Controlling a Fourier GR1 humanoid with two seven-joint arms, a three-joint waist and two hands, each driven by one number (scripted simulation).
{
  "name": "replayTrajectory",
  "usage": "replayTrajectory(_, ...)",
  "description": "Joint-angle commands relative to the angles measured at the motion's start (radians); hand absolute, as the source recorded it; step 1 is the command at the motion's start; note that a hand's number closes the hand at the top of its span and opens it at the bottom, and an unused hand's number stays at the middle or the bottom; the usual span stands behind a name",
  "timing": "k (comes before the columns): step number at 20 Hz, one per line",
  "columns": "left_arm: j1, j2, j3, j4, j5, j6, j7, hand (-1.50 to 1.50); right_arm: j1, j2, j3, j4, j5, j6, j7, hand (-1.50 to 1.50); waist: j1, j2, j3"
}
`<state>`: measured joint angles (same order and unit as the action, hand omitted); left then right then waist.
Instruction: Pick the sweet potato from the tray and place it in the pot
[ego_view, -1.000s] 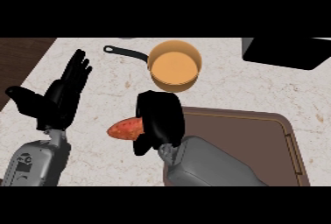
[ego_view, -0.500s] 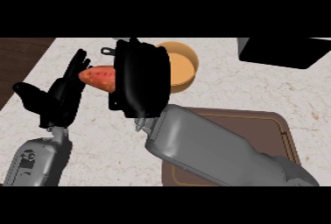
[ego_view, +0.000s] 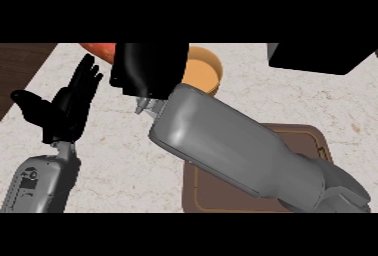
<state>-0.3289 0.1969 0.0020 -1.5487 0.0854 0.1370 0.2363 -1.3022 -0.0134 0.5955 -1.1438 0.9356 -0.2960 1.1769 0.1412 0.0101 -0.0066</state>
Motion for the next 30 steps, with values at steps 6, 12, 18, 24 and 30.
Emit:
replayTrajectory(6, -0.003, 0.005, 0.024, 0.012, -0.001, 0.009, -0.019, 0.0, -0.03, 0.013, -0.025, 0.205, -0.03, -0.23, 0.16, 1.5, -0.024, 0.011, 0.002)
replayTrajectory(12, -0.002, 0.016, 0.026, -0.03, 0.003, 0.01, 0.021, 0.0, -0.041, 0.013, 0.018, 0.416, 0.07, -0.185, 0.129, 1.5, -0.033, 0.003, 0.002)
replayTrajectory(18, 0.007, 0.008, 0.013, -0.053, -0.011, 0.016, 0.021, 0.0, -0.096, 0.013, -0.006, 0.6, 0.07, -0.207, 0.101, 1.5, -0.039, 0.008, 0.004)
replayTrajectory(24, 0.024, 0.017, 0.042, -0.03, 0.009, -0.003, -0.016, 0.0, -0.013, 0.013, -0.031, 0.668, -0.017, -0.323, 0.006, 1.5, -0.035, 0.019, 0.005)
replayTrajectory(30, 0.031, 0.012, 0.029, -0.047, 0.006, -0.006, -0.005, 0.0, 0.057, 0.013, -0.154, 0.673, -0.187, -0.42, -0.133, -1.5, -0.015, 0.028, 0.006)
